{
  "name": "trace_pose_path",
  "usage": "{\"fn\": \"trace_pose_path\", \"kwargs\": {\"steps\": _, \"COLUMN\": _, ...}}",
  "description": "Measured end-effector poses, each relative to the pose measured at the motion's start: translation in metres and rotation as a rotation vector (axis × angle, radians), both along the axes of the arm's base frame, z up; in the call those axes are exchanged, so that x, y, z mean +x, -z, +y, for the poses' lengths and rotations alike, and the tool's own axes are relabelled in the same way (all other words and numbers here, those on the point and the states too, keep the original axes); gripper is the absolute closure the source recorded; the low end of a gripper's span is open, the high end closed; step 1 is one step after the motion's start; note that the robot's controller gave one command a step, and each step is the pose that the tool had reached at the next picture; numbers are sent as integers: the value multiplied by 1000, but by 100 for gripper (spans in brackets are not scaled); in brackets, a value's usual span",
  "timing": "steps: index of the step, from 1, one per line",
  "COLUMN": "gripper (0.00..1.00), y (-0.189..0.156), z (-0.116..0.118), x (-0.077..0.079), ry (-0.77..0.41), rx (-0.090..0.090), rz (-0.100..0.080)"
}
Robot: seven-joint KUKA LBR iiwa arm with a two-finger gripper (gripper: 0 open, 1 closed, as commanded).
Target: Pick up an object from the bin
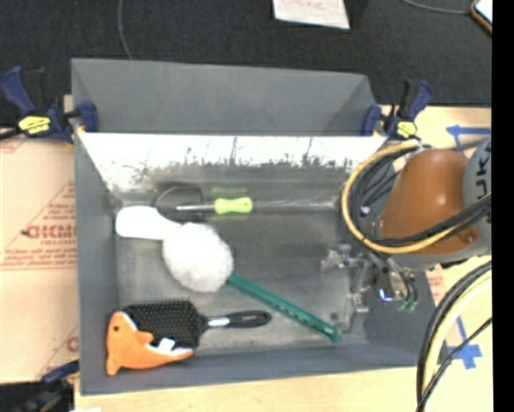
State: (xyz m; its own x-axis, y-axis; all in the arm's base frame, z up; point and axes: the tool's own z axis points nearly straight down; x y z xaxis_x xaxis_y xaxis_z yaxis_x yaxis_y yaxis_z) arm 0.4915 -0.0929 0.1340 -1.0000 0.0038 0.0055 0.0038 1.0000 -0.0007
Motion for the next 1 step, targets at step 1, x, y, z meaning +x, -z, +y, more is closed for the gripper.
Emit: {"fn": "trace_pose_path", "kwargs": {"steps": 1, "gripper": 0, "y": -4, "z": 0, "x": 2, "ry": -4, "rx": -2, "rz": -8}}
